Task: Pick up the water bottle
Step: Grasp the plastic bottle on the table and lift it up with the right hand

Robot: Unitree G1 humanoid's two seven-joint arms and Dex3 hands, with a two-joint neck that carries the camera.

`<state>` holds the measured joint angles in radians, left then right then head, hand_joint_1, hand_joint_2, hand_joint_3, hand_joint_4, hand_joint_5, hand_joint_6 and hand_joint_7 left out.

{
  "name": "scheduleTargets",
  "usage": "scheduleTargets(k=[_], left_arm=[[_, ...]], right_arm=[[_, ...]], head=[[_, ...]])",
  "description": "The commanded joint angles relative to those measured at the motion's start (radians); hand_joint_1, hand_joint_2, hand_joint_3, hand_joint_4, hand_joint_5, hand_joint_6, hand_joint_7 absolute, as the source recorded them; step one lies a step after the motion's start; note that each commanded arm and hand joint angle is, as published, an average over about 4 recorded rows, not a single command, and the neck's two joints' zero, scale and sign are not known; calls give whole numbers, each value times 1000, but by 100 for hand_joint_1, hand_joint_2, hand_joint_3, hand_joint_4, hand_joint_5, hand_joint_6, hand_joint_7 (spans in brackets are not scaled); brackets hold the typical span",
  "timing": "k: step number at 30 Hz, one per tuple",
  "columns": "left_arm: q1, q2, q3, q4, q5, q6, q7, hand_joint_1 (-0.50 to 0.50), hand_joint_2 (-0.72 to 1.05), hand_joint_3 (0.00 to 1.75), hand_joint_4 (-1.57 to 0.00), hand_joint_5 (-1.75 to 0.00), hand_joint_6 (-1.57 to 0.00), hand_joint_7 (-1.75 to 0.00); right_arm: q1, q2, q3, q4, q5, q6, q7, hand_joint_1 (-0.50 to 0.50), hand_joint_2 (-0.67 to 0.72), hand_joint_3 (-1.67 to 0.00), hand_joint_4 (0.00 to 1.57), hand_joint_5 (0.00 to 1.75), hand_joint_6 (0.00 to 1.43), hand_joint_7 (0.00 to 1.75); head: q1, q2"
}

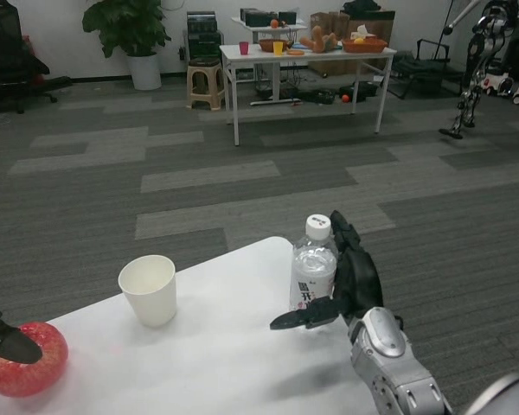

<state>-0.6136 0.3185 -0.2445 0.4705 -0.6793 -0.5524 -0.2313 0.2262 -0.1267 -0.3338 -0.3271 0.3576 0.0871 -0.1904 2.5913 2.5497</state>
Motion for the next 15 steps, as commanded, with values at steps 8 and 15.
scheduleTargets(k=[8,15], left_arm=[[18,-1,11,-11,3,-8,0,-50,-55,9,0,0,0,0],[23,-1,10,-18,4,-8,0,-50,-55,9,0,0,0,0]], right_arm=[[-72,-2,54,115,-43,-27,-11,-46,22,-8,0,0,0,0],[-82,2,72,171,-24,-91,-9,-36,12,-8,0,0,0,0]], head=[[0,11],[3,9]])
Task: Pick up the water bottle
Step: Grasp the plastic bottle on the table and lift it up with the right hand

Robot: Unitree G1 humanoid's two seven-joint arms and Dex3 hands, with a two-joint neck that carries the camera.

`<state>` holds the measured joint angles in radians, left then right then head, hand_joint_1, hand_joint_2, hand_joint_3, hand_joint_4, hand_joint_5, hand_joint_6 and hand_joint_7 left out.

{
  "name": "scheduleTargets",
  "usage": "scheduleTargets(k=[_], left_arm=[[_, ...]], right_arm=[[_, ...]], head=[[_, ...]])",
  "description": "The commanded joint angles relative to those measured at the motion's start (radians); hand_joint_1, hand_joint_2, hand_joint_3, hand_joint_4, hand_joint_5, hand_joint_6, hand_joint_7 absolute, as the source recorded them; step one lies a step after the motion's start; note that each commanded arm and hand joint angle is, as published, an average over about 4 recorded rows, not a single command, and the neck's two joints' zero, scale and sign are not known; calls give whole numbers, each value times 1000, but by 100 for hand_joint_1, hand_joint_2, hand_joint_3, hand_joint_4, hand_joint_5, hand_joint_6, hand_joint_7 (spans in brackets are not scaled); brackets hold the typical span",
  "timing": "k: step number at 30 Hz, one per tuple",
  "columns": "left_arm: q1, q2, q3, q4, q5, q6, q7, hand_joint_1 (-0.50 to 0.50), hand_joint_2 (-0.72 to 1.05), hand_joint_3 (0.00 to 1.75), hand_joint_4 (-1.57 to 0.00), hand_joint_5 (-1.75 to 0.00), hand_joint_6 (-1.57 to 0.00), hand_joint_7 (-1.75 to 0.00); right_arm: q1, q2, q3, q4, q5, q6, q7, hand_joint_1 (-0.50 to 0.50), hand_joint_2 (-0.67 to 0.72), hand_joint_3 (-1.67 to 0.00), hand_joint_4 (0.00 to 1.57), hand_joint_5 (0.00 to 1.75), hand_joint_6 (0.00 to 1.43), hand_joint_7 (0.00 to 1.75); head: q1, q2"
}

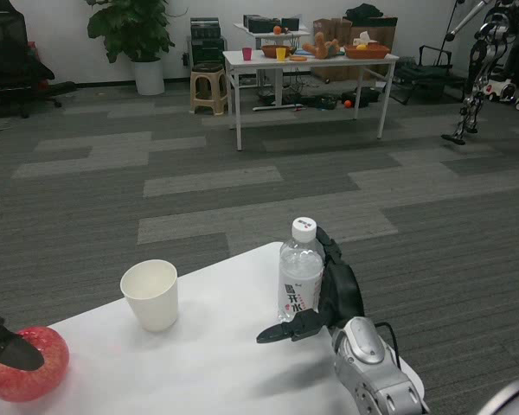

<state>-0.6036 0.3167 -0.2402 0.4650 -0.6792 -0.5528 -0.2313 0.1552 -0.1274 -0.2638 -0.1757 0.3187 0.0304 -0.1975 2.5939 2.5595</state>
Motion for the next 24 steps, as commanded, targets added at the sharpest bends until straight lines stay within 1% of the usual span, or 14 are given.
scheduleTargets(k=[1,2,4,5,6,7,9,11,12,13,16,18,21,24], left_arm=[[13,1,6,-12,4,-7,0,-50,-55,9,0,0,0,0],[14,1,6,-12,4,-7,0,-50,-55,9,0,0,0,0],[15,1,6,-13,4,-7,0,-50,-55,9,0,0,0,0],[15,1,6,-14,4,-7,0,-50,-55,9,0,0,0,0],[17,1,6,-15,4,-7,0,-50,-55,9,0,0,0,0],[18,1,7,-16,4,-7,0,-50,-55,9,0,0,0,0],[21,0,7,-18,4,-7,0,-50,-55,9,0,0,0,0],[24,0,9,-22,4,-7,0,-50,-55,9,0,0,0,0],[27,-1,10,-24,4,-7,0,-50,-55,9,0,0,0,0],[29,-1,10,-26,4,-7,0,-50,-55,9,0,0,0,0],[34,-1,12,-32,5,-7,0,-50,-55,9,0,0,0,0],[38,-2,14,-36,5,-7,0,-50,-55,9,0,0,0,0],[44,-2,17,-42,6,-7,0,-50,-55,9,0,0,0,0],[48,-2,20,-47,6,-7,0,-50,-55,9,0,0,0,0]], right_arm=[[-11,3,4,27,24,-49,-2,-29,8,-8,0,0,0,2],[-11,3,6,34,33,-64,-2,-23,3,-8,0,0,0,3],[-11,3,14,48,56,-96,-2,-1,-8,-8,0,0,0,10],[-11,2,18,51,67,-102,-2,8,-10,-8,0,0,1,14],[-11,1,24,58,82,-110,3,21,-11,-8,2,0,3,23],[-11,-1,28,61,90,-111,7,29,-11,-8,4,0,5,30],[-11,-4,35,69,105,-115,21,40,-10,-12,11,10,7,61],[-12,-8,40,76,109,-118,42,44,-3,-20,16,39,7,103],[-12,-11,43,79,113,-120,57,46,0,-22,18,51,9,117],[-13,-14,45,80,116,-120,65,48,3,-24,19,58,11,129],[-20,-19,43,85,132,-120,109,49,3,-40,26,70,29,147],[-25,-29,44,88,147,-120,142,50,4,-54,31,85,39,157],[-28,-50,51,90,168,-124,168,48,9,-67,37,97,46,161],[-30,-54,51,90,170,-145,174,49,12,-75,39,97,51,161]], head=[[3,-1],[5,-2],[10,-3],[11,-2],[13,-2],[13,-2],[19,-2],[28,-1],[28,-1],[32,-1],[37,2],[44,3],[53,3],[65,6]])
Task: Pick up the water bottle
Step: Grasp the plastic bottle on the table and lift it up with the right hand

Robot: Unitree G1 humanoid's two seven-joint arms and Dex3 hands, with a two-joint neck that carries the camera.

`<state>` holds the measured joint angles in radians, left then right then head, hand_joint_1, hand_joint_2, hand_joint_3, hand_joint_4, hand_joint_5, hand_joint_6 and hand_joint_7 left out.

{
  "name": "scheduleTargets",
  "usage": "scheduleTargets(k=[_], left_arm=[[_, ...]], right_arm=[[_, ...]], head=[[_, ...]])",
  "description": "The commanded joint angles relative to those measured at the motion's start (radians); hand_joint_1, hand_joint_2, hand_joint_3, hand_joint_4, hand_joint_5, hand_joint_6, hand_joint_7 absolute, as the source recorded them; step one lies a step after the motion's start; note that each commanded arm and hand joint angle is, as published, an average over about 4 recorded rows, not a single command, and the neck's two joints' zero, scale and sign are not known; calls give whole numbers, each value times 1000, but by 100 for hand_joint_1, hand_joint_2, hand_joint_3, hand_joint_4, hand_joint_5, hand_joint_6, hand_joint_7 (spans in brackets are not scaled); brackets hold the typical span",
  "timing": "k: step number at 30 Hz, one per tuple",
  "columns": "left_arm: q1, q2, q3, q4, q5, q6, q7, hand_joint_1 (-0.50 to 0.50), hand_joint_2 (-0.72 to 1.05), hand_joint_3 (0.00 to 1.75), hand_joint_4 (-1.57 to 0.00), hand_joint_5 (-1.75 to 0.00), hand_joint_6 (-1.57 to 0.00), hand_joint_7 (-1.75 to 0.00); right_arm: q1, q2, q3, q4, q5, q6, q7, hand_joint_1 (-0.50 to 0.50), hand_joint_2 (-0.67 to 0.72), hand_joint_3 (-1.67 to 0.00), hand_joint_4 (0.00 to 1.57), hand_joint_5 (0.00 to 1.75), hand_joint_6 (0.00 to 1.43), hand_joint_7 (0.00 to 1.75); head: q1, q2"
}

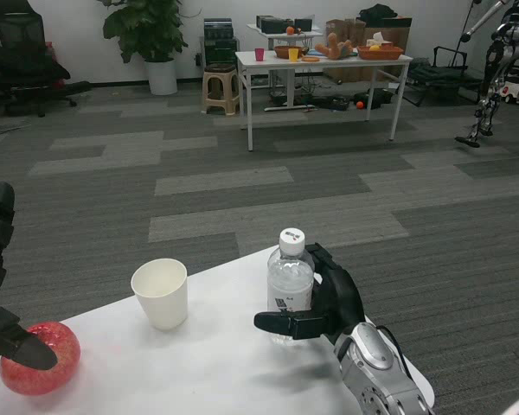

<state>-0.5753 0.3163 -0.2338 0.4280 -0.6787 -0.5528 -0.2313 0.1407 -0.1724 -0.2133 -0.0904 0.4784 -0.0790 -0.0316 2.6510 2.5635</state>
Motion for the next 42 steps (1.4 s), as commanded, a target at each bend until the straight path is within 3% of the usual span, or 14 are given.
scheduleTargets(k=[1,4,6,9,10,13,16,20,28,33,37,42], left_arm=[[21,-2,14,-12,5,-7,0,-50,-55,9,0,0,0,0],[24,-2,15,-13,5,-8,0,-50,-55,9,0,0,0,0],[26,-2,16,-15,6,-9,0,-50,-55,9,0,0,0,0],[28,-2,19,-17,7,-9,0,-50,-55,9,0,0,0,0],[28,-2,21,-17,7,-9,0,-50,-55,9,0,0,0,0],[28,-2,24,-17,7,-9,0,-50,-55,9,0,0,0,0],[28,-2,29,-17,8,-9,0,-50,-55,9,0,0,0,0],[26,-2,33,-13,10,-9,0,-50,-55,9,0,0,0,0],[21,-2,37,-2,10,-9,0,-50,-55,9,0,0,0,0],[20,-5,38,-2,10,-9,0,-50,-55,9,0,0,0,0],[20,-6,39,-2,10,-9,0,-50,-55,9,0,0,0,0],[20,-6,39,-2,11,-9,0,-50,-55,9,0,0,0,0]], right_arm=[[-17,-9,-1,4,10,-43,9,50,14,-79,40,99,54,161],[-23,-9,2,20,11,-92,9,50,15,-87,37,97,57,161],[-28,-8,9,33,10,-128,8,49,12,-89,36,85,54,157],[-35,-6,28,54,3,-184,3,46,9,-97,54,95,53,154],[-38,-6,33,62,2,-200,2,46,11,-101,61,107,55,154],[-47,-7,45,78,1,-235,4,46,15,-111,67,126,57,150],[-53,-7,47,80,-1,-253,3,46,15,-111,72,131,59,147],[-59,-11,46,82,-1,-262,4,46,22,-111,76,136,63,147],[-76,-15,50,77,0,-274,4,46,22,-119,78,136,63,147],[-87,-24,55,66,0,-272,4,46,22,-123,77,136,59,145],[-96,-28,62,42,-1,-263,3,46,22,-127,77,145,56,141],[-102,-34,76,4,-3,-237,2,46,22,-127,77,138,51,147]], head=[[10,3],[16,4],[18,4],[28,6],[32,7],[35,7],[36,7],[42,7],[46,6],[50,4],[50,3],[54,5]])
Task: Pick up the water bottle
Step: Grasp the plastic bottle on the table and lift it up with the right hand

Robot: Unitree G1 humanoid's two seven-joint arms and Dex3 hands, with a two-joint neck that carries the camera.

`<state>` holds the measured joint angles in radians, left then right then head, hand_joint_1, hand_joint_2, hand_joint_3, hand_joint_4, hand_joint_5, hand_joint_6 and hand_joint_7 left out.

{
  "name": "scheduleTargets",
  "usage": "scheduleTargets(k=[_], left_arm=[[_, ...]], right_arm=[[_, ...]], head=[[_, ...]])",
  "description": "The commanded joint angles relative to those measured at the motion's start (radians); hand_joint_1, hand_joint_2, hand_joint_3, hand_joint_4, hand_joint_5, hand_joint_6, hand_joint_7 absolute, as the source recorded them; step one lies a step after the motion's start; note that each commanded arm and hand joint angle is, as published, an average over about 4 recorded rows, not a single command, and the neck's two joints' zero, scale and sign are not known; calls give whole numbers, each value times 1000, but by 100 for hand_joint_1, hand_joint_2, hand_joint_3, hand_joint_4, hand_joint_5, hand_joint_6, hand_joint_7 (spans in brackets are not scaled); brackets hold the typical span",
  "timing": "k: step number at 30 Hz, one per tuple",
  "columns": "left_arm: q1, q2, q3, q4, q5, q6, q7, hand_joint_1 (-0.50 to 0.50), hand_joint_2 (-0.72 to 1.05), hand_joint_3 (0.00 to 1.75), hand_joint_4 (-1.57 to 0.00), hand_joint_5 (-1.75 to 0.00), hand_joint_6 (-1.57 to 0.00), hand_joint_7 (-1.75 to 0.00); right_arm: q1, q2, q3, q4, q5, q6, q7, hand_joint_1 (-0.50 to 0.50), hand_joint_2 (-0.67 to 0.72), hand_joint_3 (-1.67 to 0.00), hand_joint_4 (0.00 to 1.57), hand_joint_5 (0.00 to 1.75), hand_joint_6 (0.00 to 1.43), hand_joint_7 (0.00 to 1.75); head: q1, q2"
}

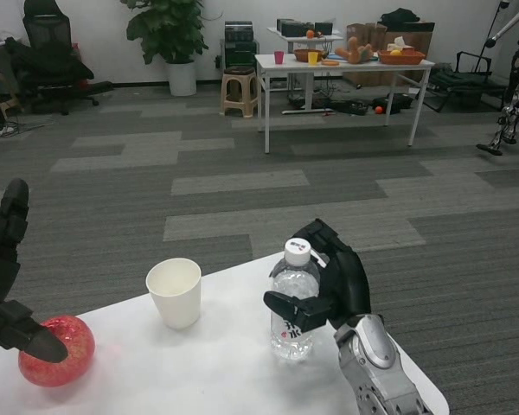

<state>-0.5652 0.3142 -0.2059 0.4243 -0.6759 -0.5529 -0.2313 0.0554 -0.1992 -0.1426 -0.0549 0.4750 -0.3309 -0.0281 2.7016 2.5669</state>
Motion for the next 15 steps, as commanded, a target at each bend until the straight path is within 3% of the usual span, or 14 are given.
scheduleTargets(k=[1,6,10,13,15], left_arm=[[10,-4,10,1,9,-9,0,-50,-55,9,0,0,0,0],[11,-5,10,-1,9,-9,0,-50,-55,9,0,0,0,0],[18,-6,13,-7,10,-9,0,-50,-55,9,0,0,0,0],[19,-7,14,-10,11,-9,0,-50,-55,9,0,0,0,0],[19,-6,14,-10,11,-9,0,-50,-55,9,0,0,0,0]], right_arm=[[-18,-8,8,-36,0,18,-2,46,22,-127,77,141,51,147],[-25,-11,12,-23,-5,19,-3,47,15,-125,74,145,47,147],[-21,-12,15,7,-16,19,-2,50,15,-115,68,136,41,154],[-13,-8,20,26,-19,18,0,50,14,-109,44,119,27,154],[-7,-6,21,38,-20,8,-1,50,8,-105,20,90,11,147]], head=[[5,2],[13,5],[24,2],[20,-1],[20,-3]])
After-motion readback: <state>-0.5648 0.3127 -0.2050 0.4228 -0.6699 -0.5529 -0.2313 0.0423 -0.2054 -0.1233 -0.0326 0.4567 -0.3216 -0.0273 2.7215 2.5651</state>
